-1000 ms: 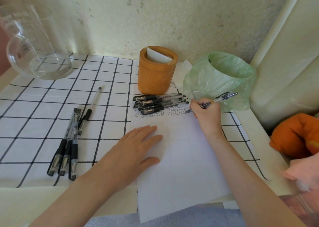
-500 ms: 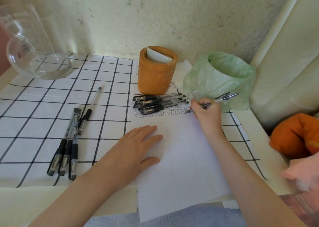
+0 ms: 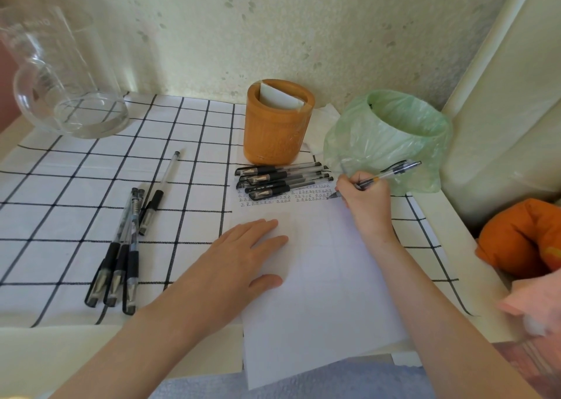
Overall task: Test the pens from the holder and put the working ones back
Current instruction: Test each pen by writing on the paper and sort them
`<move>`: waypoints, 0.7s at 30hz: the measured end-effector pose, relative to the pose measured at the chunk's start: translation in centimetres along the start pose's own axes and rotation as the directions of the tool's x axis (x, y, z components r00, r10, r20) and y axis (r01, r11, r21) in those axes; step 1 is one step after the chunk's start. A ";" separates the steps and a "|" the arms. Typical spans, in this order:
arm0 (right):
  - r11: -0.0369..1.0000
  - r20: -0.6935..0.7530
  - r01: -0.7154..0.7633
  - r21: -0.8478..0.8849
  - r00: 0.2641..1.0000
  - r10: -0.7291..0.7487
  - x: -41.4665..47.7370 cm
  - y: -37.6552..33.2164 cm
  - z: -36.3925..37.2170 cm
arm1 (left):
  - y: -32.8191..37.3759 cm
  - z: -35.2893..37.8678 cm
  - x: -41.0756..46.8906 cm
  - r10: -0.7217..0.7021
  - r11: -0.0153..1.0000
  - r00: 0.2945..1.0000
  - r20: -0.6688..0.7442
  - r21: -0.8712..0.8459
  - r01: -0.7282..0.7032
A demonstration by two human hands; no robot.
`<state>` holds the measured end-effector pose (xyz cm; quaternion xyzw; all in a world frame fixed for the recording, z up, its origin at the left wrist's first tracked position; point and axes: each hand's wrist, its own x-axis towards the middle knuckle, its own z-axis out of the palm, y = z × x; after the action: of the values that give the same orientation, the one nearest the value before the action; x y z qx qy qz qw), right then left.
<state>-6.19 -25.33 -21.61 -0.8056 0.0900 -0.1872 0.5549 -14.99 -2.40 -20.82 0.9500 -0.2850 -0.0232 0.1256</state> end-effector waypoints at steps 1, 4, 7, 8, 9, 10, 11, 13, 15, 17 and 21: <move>1.000 -0.005 0.011 -0.004 1.000 -0.011 0.0 0.1 0.0 | 0.0 0.0 0.0 0.004 1.000 1.000 0.009 -0.028 -0.004; 0.999 -0.014 0.034 -0.018 0.999 -0.034 0.1 0.3 0.0 | 0.0 -0.1 0.0 -0.018 0.997 0.999 0.029 -0.080 0.020; 0.999 -0.014 0.045 -0.028 0.999 -0.046 0.1 0.5 0.1 | 0.1 0.0 0.0 -0.019 0.998 1.000 0.015 -0.053 0.020; 0.999 -0.013 0.045 -0.029 0.999 -0.046 0.1 0.5 0.1 | 0.0 0.0 0.0 -0.018 0.998 1.000 0.017 -0.058 0.019; 0.999 -0.012 0.037 -0.020 0.999 -0.037 0.2 0.5 0.0 | 0.0 0.1 0.0 -0.012 0.998 1.000 0.017 -0.063 0.013; 1.000 -0.012 0.016 0.002 1.000 -0.016 0.2 0.5 0.0 | 0.0 0.0 0.0 -0.009 0.997 1.000 0.023 -0.080 0.010; 0.999 -0.016 -0.012 0.038 1.000 0.012 0.3 0.4 -0.1 | 0.1 -0.1 0.0 -0.010 0.995 0.999 0.036 -0.096 0.013; 0.990 -0.029 -0.040 0.138 0.999 0.045 0.3 -0.1 -0.3 | 0.0 -0.2 -0.1 -0.006 0.997 1.000 0.026 -0.081 0.008; 0.981 -0.022 -0.018 0.195 1.000 0.022 0.0 -1.4 -0.6 | 0.0 -0.2 0.0 0.006 0.997 1.000 0.003 -0.078 -0.006; 0.975 0.052 0.013 0.223 0.998 -0.025 -0.7 -3.1 -0.8 | 0.0 -0.2 0.0 0.011 0.992 1.000 -0.027 -0.128 -0.014; 0.971 0.347 -0.038 0.234 0.937 -0.048 -2.4 -5.5 -1.0 | 0.2 -0.2 0.3 -0.001 0.984 1.000 -0.002 -0.177 0.000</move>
<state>-9.09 -23.31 -16.68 -0.7540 -0.0354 -0.0515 0.6538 -14.86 -2.66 -20.54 0.9352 -0.2815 -0.0474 0.2096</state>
